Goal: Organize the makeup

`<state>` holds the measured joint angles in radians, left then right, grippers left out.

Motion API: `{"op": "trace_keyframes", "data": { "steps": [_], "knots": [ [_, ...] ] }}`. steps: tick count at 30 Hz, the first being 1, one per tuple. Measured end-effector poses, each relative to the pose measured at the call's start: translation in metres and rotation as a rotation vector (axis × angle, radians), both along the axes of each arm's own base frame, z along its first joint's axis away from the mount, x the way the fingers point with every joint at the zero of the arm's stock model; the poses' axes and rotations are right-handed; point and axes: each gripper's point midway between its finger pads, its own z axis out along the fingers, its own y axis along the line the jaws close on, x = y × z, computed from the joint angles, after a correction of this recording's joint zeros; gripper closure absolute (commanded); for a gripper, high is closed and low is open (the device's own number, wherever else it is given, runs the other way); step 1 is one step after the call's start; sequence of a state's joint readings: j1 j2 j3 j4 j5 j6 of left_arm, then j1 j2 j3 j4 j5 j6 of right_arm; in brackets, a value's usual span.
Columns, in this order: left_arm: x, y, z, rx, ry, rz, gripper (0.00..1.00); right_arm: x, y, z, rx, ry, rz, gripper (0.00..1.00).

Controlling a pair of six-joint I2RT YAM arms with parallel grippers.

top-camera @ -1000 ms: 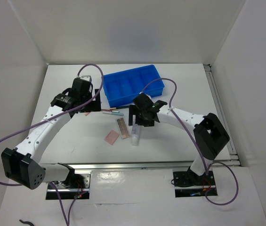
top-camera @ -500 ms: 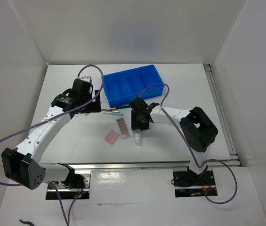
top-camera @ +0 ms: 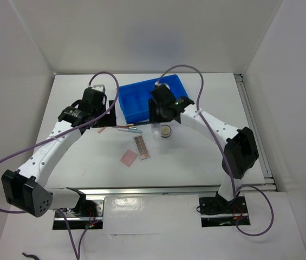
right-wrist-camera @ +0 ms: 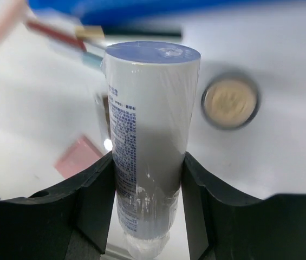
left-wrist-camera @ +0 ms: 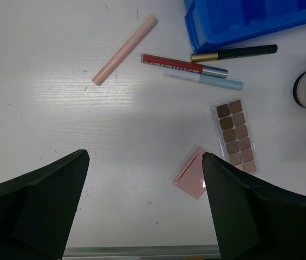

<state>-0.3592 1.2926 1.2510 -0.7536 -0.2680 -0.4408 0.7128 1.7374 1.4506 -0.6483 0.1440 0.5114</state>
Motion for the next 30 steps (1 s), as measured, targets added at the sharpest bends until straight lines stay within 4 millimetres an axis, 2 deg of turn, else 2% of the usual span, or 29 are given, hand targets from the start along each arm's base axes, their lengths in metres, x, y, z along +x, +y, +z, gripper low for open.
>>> {"op": "trace_keyframes", "data": {
  "steps": [3,6,9,12,14,18,20,23,30],
  "knots": [
    [0.004,-0.003,0.004,-0.012,-0.010,-0.007,0.00,0.050,-0.003,0.057,0.024,-0.152,-0.018,0.71],
    [0.004,-0.005,0.004,-0.017,-0.010,-0.011,0.00,0.115,-0.016,0.104,0.006,-0.307,-0.069,0.71],
    [0.005,-0.005,0.002,-0.017,-0.005,-0.012,0.00,0.170,-0.026,0.118,-0.045,-0.399,-0.103,0.71],
    [0.008,-0.005,0.000,-0.010,0.002,-0.009,0.00,0.212,-0.031,0.100,-0.107,-0.426,-0.108,0.71],
    [0.010,-0.005,-0.003,0.000,0.010,-0.003,0.00,0.231,-0.032,0.076,-0.145,-0.414,-0.091,0.70],
    [0.014,-0.002,-0.008,0.018,0.019,0.011,0.00,0.242,-0.037,0.014,-0.204,-0.327,-0.053,0.70],
    [0.014,-0.002,-0.010,0.024,0.025,0.015,0.00,0.242,-0.041,-0.004,-0.217,-0.298,-0.040,0.70],
    [0.015,-0.001,-0.012,0.029,0.030,0.018,0.00,0.245,-0.040,-0.014,-0.217,-0.291,-0.027,0.69],
    [0.016,-0.001,-0.015,0.034,0.039,0.019,0.00,0.251,-0.035,-0.013,-0.201,-0.318,-0.013,0.65]
  ]
}}
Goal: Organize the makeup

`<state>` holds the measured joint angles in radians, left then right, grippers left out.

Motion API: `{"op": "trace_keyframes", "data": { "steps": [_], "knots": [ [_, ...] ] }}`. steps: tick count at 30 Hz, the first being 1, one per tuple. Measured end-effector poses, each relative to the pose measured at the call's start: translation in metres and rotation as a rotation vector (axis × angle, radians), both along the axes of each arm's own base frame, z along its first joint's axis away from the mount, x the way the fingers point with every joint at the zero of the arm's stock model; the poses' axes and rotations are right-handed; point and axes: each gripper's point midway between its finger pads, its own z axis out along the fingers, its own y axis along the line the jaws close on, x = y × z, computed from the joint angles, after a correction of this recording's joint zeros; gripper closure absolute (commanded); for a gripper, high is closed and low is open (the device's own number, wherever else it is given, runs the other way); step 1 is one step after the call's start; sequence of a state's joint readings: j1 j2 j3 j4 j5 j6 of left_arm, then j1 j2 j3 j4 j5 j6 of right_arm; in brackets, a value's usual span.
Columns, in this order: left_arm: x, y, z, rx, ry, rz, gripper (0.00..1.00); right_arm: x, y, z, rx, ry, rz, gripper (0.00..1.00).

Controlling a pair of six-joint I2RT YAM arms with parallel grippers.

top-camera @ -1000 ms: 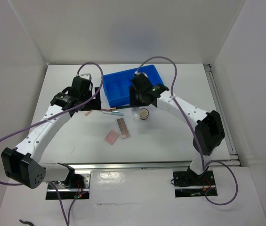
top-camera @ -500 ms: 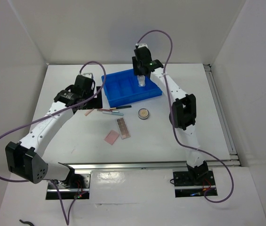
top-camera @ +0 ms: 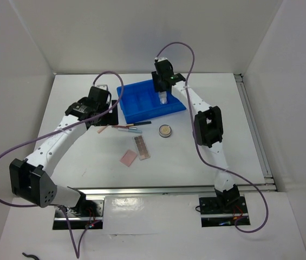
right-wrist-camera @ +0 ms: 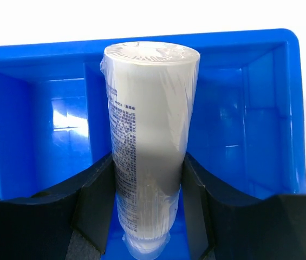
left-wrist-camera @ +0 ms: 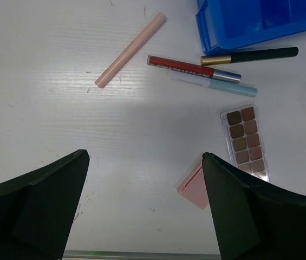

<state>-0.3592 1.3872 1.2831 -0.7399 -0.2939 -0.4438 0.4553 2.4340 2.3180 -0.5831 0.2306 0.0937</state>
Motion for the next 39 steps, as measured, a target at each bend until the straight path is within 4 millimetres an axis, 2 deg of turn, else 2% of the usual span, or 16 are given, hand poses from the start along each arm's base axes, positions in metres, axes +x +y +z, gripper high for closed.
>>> {"op": "trace_keyframes", "data": {
  "steps": [2,6,7,8,9,12,15,19,20,22,24,26,27,33,35,39],
  "knots": [
    [0.001,0.000,-0.003,0.003,0.009,0.000,0.00,0.000,0.000,-0.007,-0.002,0.003,-0.001,0.59],
    [0.002,-0.001,-0.008,0.004,0.023,-0.002,0.00,-0.013,-0.005,-0.044,-0.026,0.068,0.005,0.32],
    [0.002,-0.002,-0.009,0.005,0.025,-0.002,0.00,-0.016,-0.005,-0.051,-0.030,0.088,0.008,0.20],
    [0.002,-0.002,-0.009,0.005,0.027,-0.002,0.00,-0.018,-0.005,-0.052,-0.030,0.097,0.010,0.14],
    [0.002,-0.002,-0.010,0.005,0.028,-0.002,0.00,-0.017,-0.005,-0.049,-0.032,0.094,0.011,0.13],
    [0.003,-0.003,-0.008,0.003,0.026,-0.003,0.00,-0.005,-0.002,-0.018,-0.009,0.022,0.005,0.13],
    [0.005,-0.003,-0.005,0.000,0.018,-0.004,0.00,-0.009,-0.006,0.014,0.021,-0.023,-0.022,0.15],
    [0.005,-0.003,-0.005,0.000,0.017,-0.004,0.00,-0.048,-0.023,0.061,0.079,-0.043,-0.061,0.17],
    [0.005,-0.003,-0.005,0.000,0.018,-0.003,0.00,-0.064,-0.028,0.073,0.103,-0.046,-0.070,0.15],
    [0.005,-0.003,-0.005,-0.001,0.017,-0.003,0.00,-0.089,-0.037,0.092,0.149,-0.056,-0.083,0.04],
    [0.005,-0.003,-0.005,-0.002,0.017,0.001,0.00,-0.113,-0.045,0.099,0.185,-0.045,-0.098,0.00],
    [0.005,-0.003,-0.004,-0.006,0.013,0.005,0.00,-0.131,-0.050,0.089,0.208,-0.009,-0.116,0.00],
    [0.005,-0.002,-0.003,-0.012,0.011,0.010,0.00,-0.140,-0.051,0.075,0.214,0.028,-0.128,0.00],
    [0.004,-0.003,0.001,-0.046,0.001,0.023,0.00,-0.199,-0.050,-0.033,0.158,0.303,-0.149,0.00],
    [0.004,-0.002,0.001,-0.046,0.001,0.023,0.00,-0.213,-0.047,-0.051,0.158,0.360,-0.137,0.00],
    [0.004,-0.003,0.001,-0.048,0.002,0.020,0.00,-0.217,-0.036,-0.056,0.188,0.379,-0.112,0.00]
  ]
}}
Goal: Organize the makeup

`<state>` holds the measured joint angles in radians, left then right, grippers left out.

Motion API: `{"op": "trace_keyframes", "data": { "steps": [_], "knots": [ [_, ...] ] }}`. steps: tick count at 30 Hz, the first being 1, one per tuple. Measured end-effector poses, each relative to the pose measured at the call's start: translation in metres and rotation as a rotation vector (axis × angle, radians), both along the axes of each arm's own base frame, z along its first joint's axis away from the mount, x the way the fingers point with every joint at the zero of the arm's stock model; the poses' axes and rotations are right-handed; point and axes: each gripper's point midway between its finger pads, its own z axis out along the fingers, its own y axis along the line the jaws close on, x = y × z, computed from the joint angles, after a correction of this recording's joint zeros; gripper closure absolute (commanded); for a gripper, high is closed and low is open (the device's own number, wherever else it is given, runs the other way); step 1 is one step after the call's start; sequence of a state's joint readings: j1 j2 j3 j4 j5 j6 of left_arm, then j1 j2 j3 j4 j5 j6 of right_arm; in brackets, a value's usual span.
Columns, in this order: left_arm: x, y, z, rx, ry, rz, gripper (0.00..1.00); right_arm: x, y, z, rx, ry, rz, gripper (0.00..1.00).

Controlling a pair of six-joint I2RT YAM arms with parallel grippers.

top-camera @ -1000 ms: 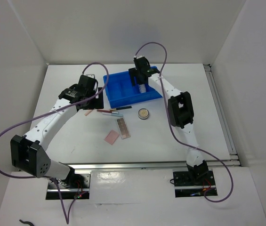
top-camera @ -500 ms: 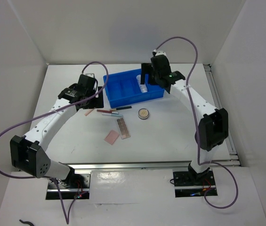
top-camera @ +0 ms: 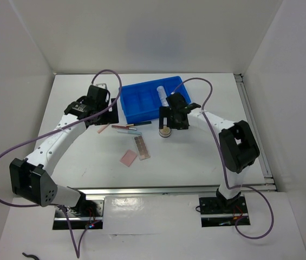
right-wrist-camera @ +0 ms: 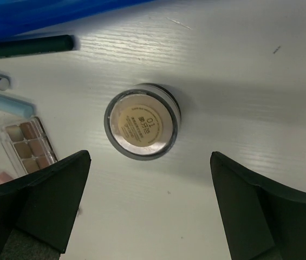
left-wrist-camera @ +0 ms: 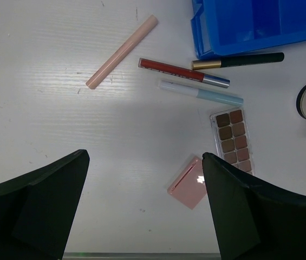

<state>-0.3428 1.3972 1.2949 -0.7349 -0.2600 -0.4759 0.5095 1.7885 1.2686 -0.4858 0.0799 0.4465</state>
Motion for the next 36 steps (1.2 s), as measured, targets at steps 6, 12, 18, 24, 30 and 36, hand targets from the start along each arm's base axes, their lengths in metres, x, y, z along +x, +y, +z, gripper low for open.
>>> {"op": "trace_keyframes", "data": {
  "steps": [6,12,18,24,30,36],
  "knots": [
    [-0.005,-0.003,0.002,-0.023,-0.011,-0.017,0.00,0.006,0.014,-0.018,0.011,0.016,0.023,0.00],
    [-0.007,-0.003,0.004,-0.027,-0.014,-0.019,0.00,0.008,0.021,-0.040,-0.019,0.051,0.044,0.00],
    [-0.006,-0.003,0.004,-0.026,-0.015,-0.018,0.00,0.004,0.031,-0.047,-0.073,0.037,0.070,0.34],
    [-0.006,-0.003,0.004,-0.026,-0.015,-0.018,0.00,0.002,0.031,-0.047,-0.113,0.017,0.063,0.53],
    [-0.006,-0.003,0.004,-0.026,-0.015,-0.020,0.00,-0.001,0.020,-0.026,-0.150,-0.010,0.058,0.59],
    [-0.006,-0.003,0.004,-0.027,-0.015,-0.022,0.00,0.005,0.017,0.042,-0.082,-0.116,0.072,0.59]
  ]
}}
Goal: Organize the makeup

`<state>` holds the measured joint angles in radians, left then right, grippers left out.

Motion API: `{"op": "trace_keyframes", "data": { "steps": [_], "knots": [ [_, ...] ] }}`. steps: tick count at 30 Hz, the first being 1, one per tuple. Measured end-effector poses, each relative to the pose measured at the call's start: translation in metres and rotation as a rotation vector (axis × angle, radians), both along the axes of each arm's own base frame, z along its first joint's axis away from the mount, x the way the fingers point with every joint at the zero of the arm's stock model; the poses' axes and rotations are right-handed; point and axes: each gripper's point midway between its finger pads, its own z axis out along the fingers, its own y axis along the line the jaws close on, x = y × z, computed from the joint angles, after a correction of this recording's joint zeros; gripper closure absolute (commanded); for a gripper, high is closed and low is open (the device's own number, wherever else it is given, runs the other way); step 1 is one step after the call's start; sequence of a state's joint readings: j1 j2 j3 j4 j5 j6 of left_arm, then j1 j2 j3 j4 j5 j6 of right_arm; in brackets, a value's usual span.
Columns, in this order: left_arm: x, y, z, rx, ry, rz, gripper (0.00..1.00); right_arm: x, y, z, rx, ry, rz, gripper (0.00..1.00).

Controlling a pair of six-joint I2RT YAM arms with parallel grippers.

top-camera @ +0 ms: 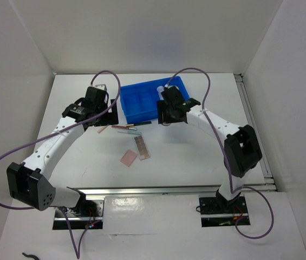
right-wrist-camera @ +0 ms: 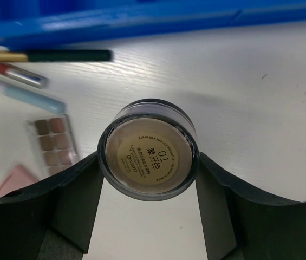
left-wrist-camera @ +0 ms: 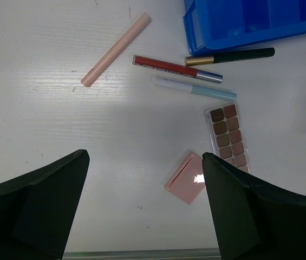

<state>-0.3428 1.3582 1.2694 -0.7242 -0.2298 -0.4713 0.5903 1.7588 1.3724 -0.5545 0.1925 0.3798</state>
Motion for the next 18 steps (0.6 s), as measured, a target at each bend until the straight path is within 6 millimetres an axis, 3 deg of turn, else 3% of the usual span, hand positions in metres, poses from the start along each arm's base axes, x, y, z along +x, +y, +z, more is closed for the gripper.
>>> {"op": "trace_keyframes", "data": {
  "steps": [5,11,15,18],
  "knots": [
    [0.000,-0.001,0.000,-0.005,0.000,-0.003,0.00,0.023,-0.008,0.050,0.143,-0.050,0.011,0.57],
    [0.001,-0.002,0.001,-0.009,-0.005,-0.006,0.00,0.055,-0.024,0.092,0.252,-0.103,-0.002,0.57],
    [0.002,-0.001,0.001,-0.004,-0.008,-0.001,0.00,0.084,-0.027,0.104,0.270,-0.133,-0.018,0.56],
    [0.003,0.002,0.001,0.008,-0.012,0.009,0.00,0.115,-0.031,0.099,0.249,-0.136,-0.052,0.56]
  ]
}}
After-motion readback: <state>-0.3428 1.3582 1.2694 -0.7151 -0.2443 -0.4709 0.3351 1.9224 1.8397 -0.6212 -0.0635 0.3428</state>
